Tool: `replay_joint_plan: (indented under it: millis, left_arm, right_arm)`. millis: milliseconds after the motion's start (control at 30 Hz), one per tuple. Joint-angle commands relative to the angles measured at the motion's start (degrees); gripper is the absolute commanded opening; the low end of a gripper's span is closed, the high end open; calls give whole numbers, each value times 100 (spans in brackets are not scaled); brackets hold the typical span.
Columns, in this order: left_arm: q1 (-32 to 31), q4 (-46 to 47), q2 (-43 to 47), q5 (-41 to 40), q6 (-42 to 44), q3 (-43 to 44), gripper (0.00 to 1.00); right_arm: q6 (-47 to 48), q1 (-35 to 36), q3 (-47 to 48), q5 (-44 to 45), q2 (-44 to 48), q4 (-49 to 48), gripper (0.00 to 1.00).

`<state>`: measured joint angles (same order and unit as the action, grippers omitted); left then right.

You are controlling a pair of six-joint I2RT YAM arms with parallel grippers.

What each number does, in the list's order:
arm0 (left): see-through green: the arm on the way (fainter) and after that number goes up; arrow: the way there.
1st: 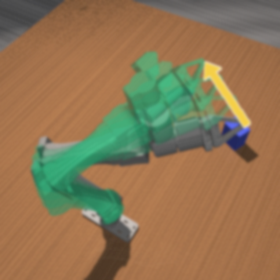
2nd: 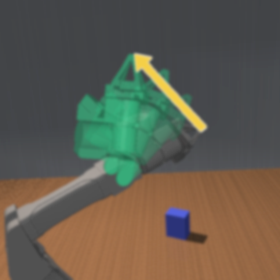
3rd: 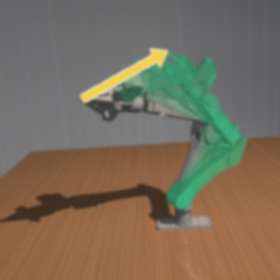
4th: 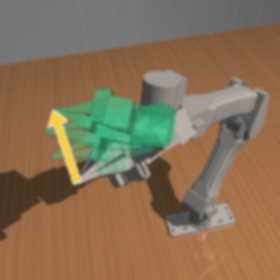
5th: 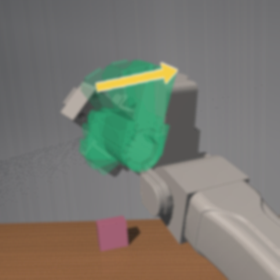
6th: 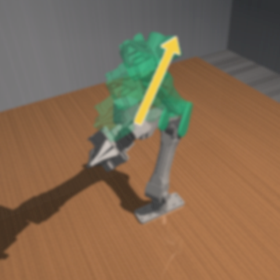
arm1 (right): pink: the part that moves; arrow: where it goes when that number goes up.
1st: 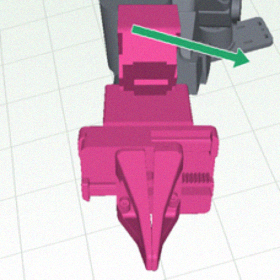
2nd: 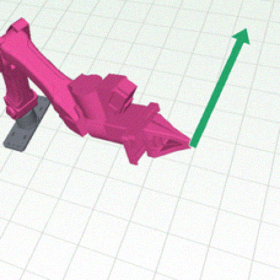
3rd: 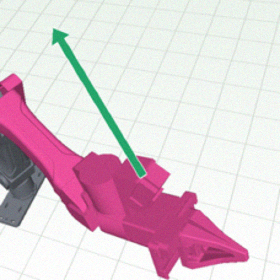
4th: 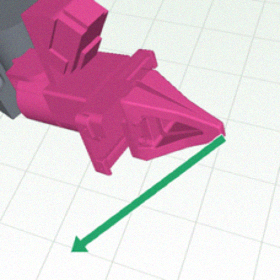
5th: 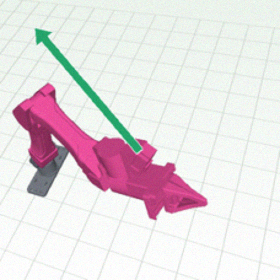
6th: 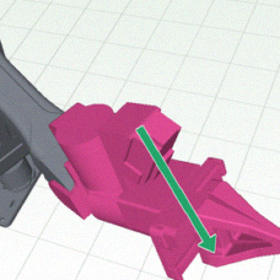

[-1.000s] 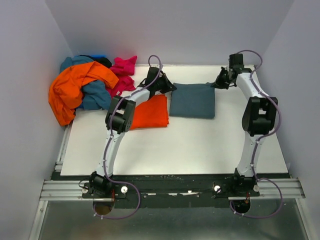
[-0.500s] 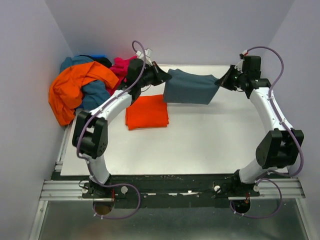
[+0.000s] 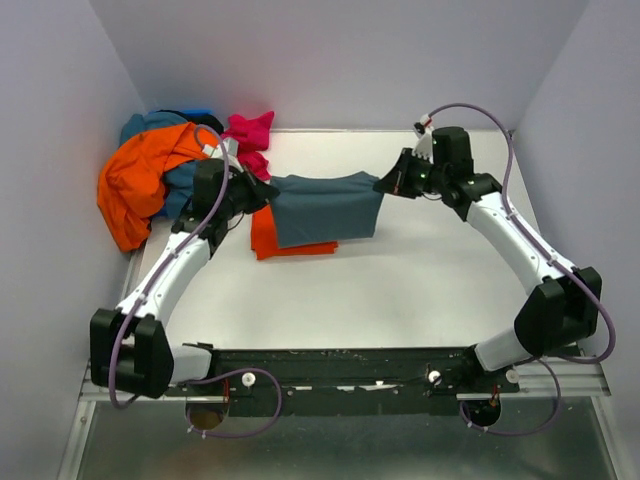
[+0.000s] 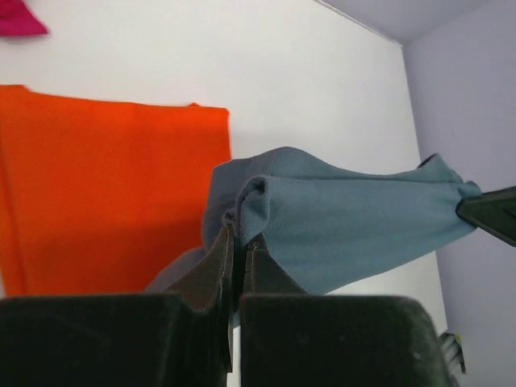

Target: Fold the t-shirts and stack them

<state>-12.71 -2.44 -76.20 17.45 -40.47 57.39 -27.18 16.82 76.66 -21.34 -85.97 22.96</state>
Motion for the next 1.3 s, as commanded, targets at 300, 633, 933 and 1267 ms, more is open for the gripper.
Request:
replay_joint_plan:
  millis: [300,633,933,1267]
  left_arm:
    - [972,-670,1424,-1841,408,-1212,0]
    - [1227,-504,950,-1895,417,-1028,0]
    - [1218,-223,458,-1763,355,-870,0]
    - [1368,208,-421,-1569,241,-396,0]
  right_arm:
    - [-165,867,-37,342,-367,-626,1]
    - [-174,999,-56,561,-797,-793,1]
    - [-156,999,252,675,-1175,-784,1]
    - [19,999,1008,939,-1869,-714,1]
